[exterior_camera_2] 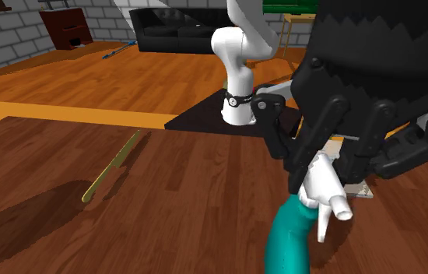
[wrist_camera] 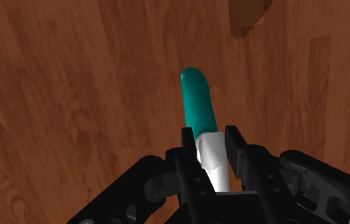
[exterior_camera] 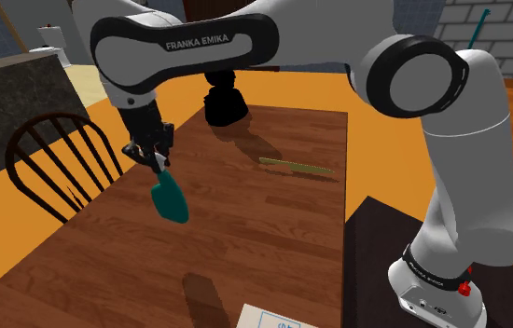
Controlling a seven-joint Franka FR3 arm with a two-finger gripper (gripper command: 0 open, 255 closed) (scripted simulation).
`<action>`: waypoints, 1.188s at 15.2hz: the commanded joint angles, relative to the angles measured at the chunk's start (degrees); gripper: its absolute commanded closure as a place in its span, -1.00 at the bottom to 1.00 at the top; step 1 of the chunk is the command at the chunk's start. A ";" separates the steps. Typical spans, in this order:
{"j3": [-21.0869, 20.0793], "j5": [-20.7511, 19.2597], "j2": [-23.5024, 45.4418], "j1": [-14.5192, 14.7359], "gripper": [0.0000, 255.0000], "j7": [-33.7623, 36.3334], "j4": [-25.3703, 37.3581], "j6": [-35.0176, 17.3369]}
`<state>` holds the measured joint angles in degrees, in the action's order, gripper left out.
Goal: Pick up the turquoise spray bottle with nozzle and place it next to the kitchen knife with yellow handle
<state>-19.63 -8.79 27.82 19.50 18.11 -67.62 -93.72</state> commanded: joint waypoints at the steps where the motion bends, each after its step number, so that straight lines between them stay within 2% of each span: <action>1: -0.02 -0.07 0.28 0.29 1.00 -0.02 2.08 1.80; 5: -0.17 2.91 -9.49 -3.98 1.00 -2.85 -8.91 0.20; 9: 0.51 5.81 -18.02 -7.37 1.00 -6.45 -16.91 0.25; 18: 4.70 10.56 -34.06 -12.52 1.00 -15.80 -28.16 4.32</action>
<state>-15.53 1.25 -4.25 7.47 3.48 -93.96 -89.54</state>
